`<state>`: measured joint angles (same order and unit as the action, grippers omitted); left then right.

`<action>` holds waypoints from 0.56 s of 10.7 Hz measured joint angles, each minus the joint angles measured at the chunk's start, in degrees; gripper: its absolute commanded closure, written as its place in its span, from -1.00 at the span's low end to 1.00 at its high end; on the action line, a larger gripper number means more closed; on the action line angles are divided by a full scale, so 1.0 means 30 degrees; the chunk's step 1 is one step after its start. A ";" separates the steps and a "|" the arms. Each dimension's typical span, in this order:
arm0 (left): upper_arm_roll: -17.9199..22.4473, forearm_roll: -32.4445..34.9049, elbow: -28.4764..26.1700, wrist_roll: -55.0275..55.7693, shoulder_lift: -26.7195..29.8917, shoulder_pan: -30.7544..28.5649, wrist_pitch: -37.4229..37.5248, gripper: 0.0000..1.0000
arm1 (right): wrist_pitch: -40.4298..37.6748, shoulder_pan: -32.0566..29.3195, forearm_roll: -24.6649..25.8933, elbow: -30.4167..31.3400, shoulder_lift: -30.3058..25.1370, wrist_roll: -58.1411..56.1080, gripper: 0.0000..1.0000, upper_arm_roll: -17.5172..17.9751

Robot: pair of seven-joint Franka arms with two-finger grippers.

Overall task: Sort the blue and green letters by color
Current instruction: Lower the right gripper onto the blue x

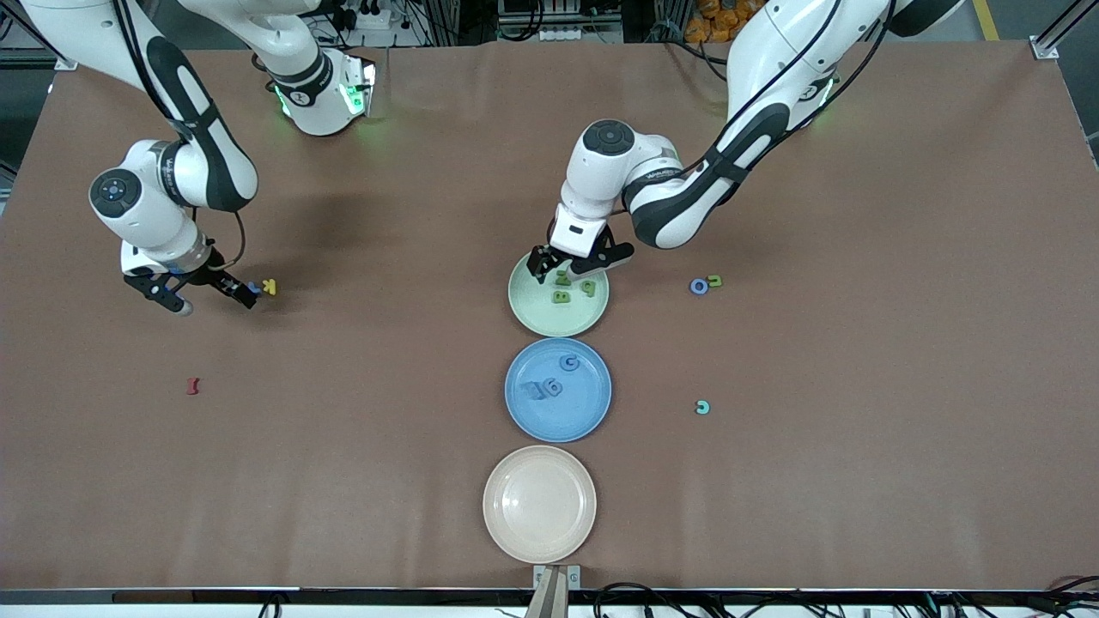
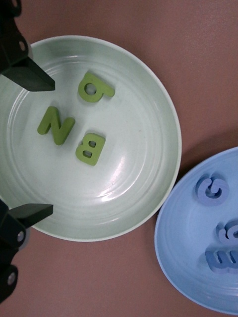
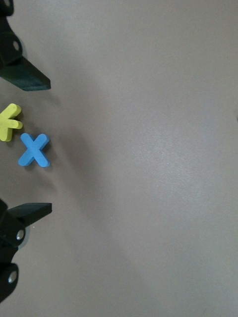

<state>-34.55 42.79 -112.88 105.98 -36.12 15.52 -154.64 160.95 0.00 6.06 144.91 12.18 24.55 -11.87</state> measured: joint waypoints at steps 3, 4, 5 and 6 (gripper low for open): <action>0.0004 0.0000 0.0000 0.0000 0.0000 -0.0016 0.0001 -1.00 | -0.0075 0.0288 0.0031 0.0145 0.0355 0.0001 -1.00 0.0057; 0.0004 0.0000 -0.0001 0.0000 0.0000 -0.0016 0.0003 -1.00 | -0.0074 0.0422 0.0031 0.0146 0.0577 0.0009 -1.00 0.0059; 0.0004 0.0000 0.0000 0.0000 -0.0001 -0.0016 0.0007 -1.00 | -0.0071 0.0479 0.0031 0.0146 0.0751 0.0011 -1.00 0.0060; 0.0004 0.0000 0.0000 0.0000 0.0000 -0.0016 0.0007 -1.00 | -0.0070 0.0486 0.0034 0.0145 0.0878 0.0011 -1.00 0.0058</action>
<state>-34.54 42.79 -112.88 105.98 -36.12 15.47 -154.62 160.74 1.45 6.16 145.34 14.81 24.59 -11.69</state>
